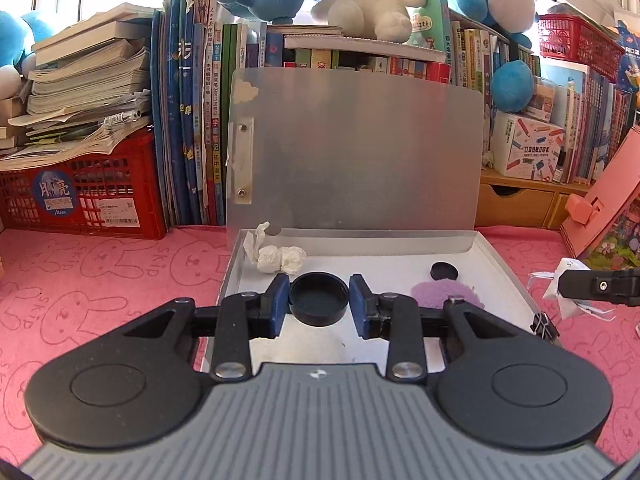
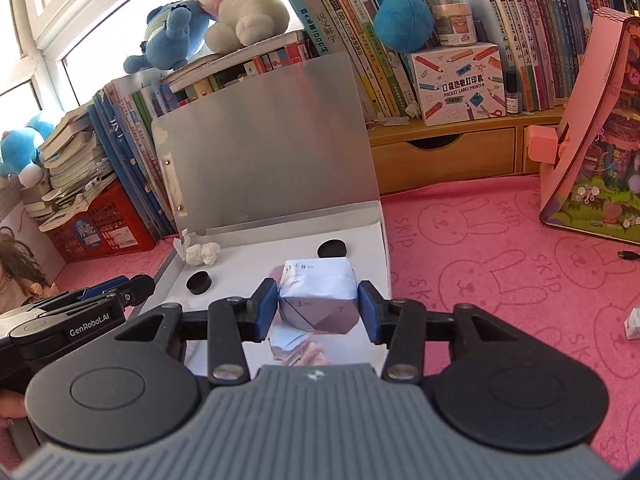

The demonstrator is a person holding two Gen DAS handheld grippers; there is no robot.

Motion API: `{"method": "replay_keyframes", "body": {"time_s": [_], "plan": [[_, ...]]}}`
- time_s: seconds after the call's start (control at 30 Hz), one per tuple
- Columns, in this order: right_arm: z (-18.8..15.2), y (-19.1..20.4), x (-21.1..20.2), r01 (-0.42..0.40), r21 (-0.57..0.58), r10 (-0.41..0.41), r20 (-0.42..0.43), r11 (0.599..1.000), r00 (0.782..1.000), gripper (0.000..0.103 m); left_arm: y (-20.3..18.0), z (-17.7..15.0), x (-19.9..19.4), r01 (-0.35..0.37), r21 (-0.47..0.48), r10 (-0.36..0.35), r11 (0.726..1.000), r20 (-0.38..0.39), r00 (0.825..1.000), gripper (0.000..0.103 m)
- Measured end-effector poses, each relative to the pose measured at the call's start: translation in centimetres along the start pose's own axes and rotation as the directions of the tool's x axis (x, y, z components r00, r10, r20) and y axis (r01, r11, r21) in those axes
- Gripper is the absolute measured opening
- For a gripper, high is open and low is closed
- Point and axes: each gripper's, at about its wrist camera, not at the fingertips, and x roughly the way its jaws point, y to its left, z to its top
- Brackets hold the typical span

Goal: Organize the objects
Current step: 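Lower the black lid into the box with the left gripper while the right holds the paper above, then open both grippers to drop the black lid and folded paper into the box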

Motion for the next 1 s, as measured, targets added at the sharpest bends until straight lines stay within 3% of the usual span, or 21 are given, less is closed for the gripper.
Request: {"method": "replay_keyframes", "body": {"time_s": [0.17,0.3,0.57,0.87,0.9,0.97,1.0], "plan": [[1.3,-1.2,2.3,-0.007,0.07,0.009,-0.024,0.997,1.0,0.049,1.2,1.2,3.4,0.007,-0.09,-0.012,0.996,-0.045,0.999,0.038],[2.5,-1.2,4.2,0.011,0.056,-0.009,-0.036,0.998,0.999,0.049,2.1,1.9,5.9,0.012,-0.119,-0.02,0.993,-0.07,0.997,0.038],[4.1,-1.9,8.4,0.029,0.071,-0.025,-0.06,0.997,0.998,0.049,2.0,2.9,10.4,0.016,-0.094,-0.026,0.995,-0.106,0.994,0.038],[3.7,-1.9,12.0,0.038,0.07,-0.032,-0.081,0.997,0.996,0.052,1.0,2.9,13.9,0.07,-0.053,-0.077,0.996,-0.145,0.986,0.039],[3.6,-1.8,12.1,0.036,0.068,-0.03,-0.08,0.997,0.996,0.053,0.9,2.8,14.0,0.071,-0.047,-0.077,0.996,-0.148,0.986,0.042],[3.5,-1.8,11.9,0.026,0.071,-0.021,-0.075,0.997,0.997,0.067,0.7,2.7,13.9,0.07,-0.039,-0.075,0.997,-0.144,0.987,0.06],[3.5,-1.8,11.7,0.021,0.076,-0.015,-0.071,0.997,0.997,0.068,0.6,2.7,13.8,0.073,-0.037,-0.077,0.997,-0.139,0.987,0.071]]}}
